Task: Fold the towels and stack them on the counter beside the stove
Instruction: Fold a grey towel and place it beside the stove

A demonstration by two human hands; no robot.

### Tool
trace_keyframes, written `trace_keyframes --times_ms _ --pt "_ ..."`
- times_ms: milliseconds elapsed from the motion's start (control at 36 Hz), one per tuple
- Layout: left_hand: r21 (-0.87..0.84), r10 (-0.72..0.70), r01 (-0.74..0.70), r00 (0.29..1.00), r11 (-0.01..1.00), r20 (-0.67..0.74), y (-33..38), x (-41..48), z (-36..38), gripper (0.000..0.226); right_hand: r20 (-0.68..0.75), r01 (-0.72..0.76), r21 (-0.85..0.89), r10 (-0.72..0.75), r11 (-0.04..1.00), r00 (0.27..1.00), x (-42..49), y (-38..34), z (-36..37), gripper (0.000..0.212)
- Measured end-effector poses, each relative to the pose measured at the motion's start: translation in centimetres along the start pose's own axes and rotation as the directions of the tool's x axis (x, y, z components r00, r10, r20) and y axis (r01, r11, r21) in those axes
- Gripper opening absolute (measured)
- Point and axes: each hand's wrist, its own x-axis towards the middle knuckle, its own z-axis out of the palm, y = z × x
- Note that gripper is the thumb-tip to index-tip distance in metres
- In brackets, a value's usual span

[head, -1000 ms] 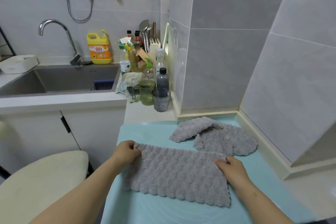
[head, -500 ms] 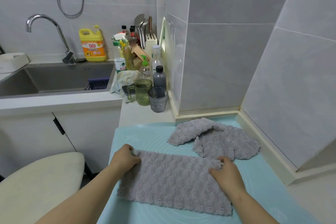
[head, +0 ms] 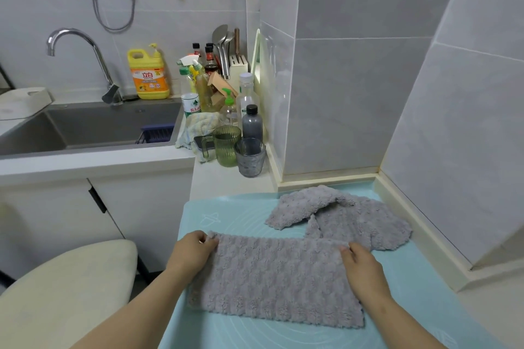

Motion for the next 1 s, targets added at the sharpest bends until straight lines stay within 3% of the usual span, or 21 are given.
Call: trace_keyframes --times_ms 111,222,278,417,528,611,667,750,861,1000 --pt "0.058 -0.006 0.007 1.0 0.998 -0.021 0.0 0.1 0.2 0.035 0.021 -0.047 -0.043 0.048 0.998 0.999 -0.2 -0.6 0.2 0.031" --pt "0.101 0.002 0.001 0.999 0.995 -0.032 -0.1 0.0 0.5 0.033 0.062 -0.112 0.027 0.11 0.993 0.992 -0.7 -0.9 0.1 0.049" --pt "0.106 0.006 -0.002 0.999 0.994 -0.038 -0.2 0.0 0.6 0.033 0.092 -0.134 0.062 0.128 0.989 0.988 -0.9 -1.0 -0.1 0.044" --pt "0.083 0.004 0.003 0.997 0.997 -0.077 -0.3 -0.3 0.8 0.034 0.149 -0.089 -0.025 0.092 0.996 0.985 -0.8 -0.9 -0.1 0.006" --pt "0.014 -0.026 0.027 0.997 1.0 -0.07 0.1 -0.9 0.8 0.032 0.123 -0.083 0.019 0.08 0.996 0.989 -1.2 -1.0 0.0 0.025" --pt "0.174 0.1 -0.062 0.971 0.983 -0.216 0.5 -2.2 1.0 0.046 0.107 -0.078 0.017 0.075 0.997 0.991 -1.6 -1.1 0.1 0.031" --pt "0.294 0.216 -0.133 0.938 0.946 -0.272 0.9 -3.2 1.2 0.04 0.129 -0.07 0.04 0.064 0.997 0.99 -1.9 -1.1 0.1 0.024" --pt "0.287 0.343 -0.308 0.936 0.907 -0.081 1.7 -4.1 1.7 0.022 0.164 -0.077 0.057 0.067 0.995 0.984 -2.2 -1.1 -0.1 0.019" --pt "0.348 0.462 -0.526 0.85 0.776 0.255 1.8 -4.8 2.6 0.027 0.193 -0.097 0.039 0.088 0.994 0.977 -2.4 -1.3 -0.4 0.024" --pt "0.473 0.515 -0.556 0.826 0.683 0.228 1.6 -5.3 3.3 0.032 0.23 -0.12 0.061 0.103 0.991 0.968 -2.2 -1.8 -0.8 0.016"
